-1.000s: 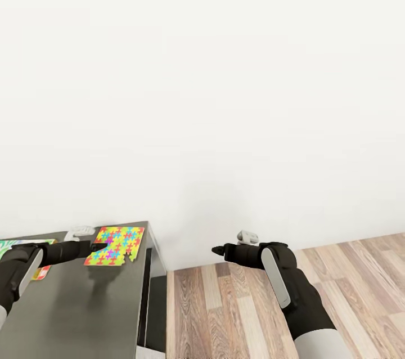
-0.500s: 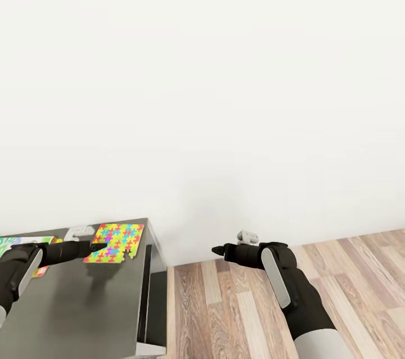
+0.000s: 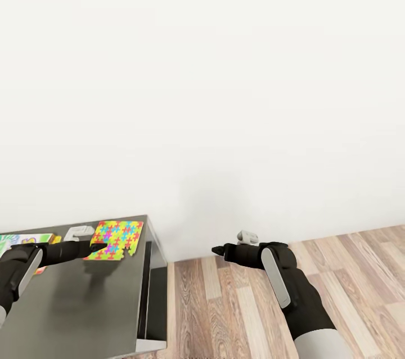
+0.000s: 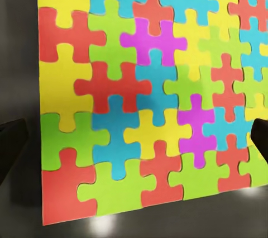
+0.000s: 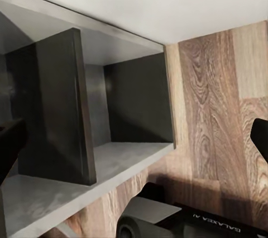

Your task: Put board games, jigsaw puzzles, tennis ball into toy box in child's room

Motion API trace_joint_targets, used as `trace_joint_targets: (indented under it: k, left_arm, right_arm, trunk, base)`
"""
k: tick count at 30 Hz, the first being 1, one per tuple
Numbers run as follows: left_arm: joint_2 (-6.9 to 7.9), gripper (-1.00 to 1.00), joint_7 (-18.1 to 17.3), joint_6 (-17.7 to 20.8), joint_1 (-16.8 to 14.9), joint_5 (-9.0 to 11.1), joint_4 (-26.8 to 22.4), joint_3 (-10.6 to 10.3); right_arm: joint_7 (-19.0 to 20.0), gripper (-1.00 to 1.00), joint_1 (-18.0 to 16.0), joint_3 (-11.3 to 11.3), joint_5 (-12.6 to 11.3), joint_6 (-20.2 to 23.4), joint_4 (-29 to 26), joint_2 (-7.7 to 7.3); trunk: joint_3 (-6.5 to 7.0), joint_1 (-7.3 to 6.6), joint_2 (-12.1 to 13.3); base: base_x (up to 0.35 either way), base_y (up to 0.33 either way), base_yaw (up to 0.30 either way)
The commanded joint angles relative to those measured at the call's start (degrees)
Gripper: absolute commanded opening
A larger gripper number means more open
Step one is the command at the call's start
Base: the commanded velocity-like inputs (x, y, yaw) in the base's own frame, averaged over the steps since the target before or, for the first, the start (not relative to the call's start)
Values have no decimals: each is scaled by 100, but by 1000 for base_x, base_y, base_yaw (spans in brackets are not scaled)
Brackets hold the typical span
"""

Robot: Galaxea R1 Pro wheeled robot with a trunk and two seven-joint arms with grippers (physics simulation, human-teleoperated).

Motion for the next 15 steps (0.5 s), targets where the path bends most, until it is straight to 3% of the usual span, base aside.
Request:
trace_joint_targets:
  k: [1, 15]
  left_arm:
    - [0, 100, -7, 50, -3, 34, -3, 7]
    - [0, 100, -13, 42, -3, 34, -2, 7]
  right_arm:
    - [56, 100, -3, -7, 59, 23, -4, 2]
    - [56, 100, -3, -9, 60, 23, -4, 2]
  trunk:
    - [-16, 1, -6]
    - [-116, 1, -6]
  base:
    - [0, 0, 0]
    - [0, 0, 0]
